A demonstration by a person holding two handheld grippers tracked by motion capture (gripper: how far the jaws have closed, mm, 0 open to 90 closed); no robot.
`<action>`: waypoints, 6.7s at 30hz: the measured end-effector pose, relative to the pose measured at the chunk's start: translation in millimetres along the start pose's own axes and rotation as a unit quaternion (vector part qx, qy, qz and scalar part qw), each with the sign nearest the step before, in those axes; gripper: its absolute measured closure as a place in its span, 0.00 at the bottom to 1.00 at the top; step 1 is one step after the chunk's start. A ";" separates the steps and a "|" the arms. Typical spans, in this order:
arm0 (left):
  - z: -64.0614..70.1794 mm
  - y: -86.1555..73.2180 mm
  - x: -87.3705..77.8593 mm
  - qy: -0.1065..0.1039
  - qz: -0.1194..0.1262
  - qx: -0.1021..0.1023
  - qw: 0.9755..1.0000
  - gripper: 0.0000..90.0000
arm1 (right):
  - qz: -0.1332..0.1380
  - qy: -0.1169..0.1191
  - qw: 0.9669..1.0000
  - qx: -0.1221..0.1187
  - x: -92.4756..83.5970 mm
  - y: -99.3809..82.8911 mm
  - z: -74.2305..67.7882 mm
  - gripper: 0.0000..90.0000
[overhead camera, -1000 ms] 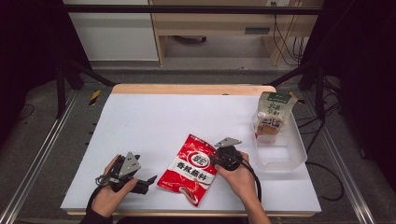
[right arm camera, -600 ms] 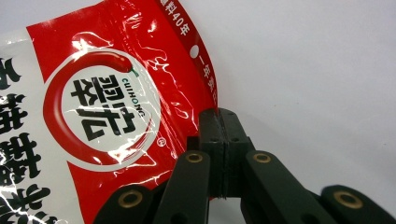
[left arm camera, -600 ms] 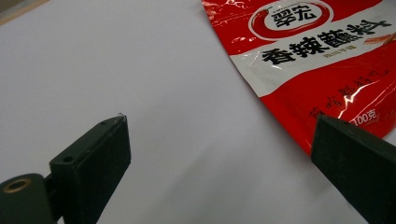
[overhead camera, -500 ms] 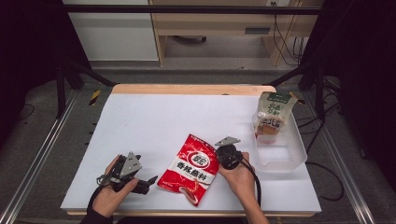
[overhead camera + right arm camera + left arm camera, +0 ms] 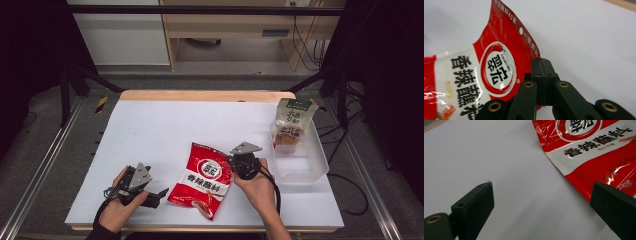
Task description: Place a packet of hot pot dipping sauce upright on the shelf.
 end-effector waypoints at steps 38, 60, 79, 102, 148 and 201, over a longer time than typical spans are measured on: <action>-37.9 65.2 -2.6 -0.030 -0.001 0.041 0.999 0.06 | 0.071 0.079 0.989 -0.102 -51.3 54.5 -45.8 1.00; -37.6 94.1 14.8 -0.097 0.020 0.088 0.991 0.55 | 0.078 0.104 0.984 -0.118 -59.5 54.1 -59.1 1.00; -27.9 105.1 3.6 -0.104 -0.010 0.101 0.989 1.00 | 0.081 0.107 0.986 -0.101 -64.7 52.4 -41.8 1.00; -29.9 120.5 -34.3 -0.082 0.014 0.132 0.988 1.00 | 0.069 0.099 0.987 -0.103 -50.0 52.6 -24.1 0.37; -33.8 115.0 -75.7 -0.038 0.123 0.043 0.991 0.27 | 0.068 0.171 0.973 -0.141 -67.8 100.1 -26.2 1.00; -40.7 -8.0 -27.2 0.052 0.088 -0.087 0.991 0.07 | 0.168 -0.005 0.986 -0.010 -204.6 102.5 162.5 1.00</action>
Point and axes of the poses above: each handheld gripper's, and its own axes: x roughly forward along the jaws, y roughly out of its top, z roughly to its right, the point moved 2 cm from there along x, roughly forward along the jaws, and after that the axes turned 6 degrees about -y, right-handed, at the moved point
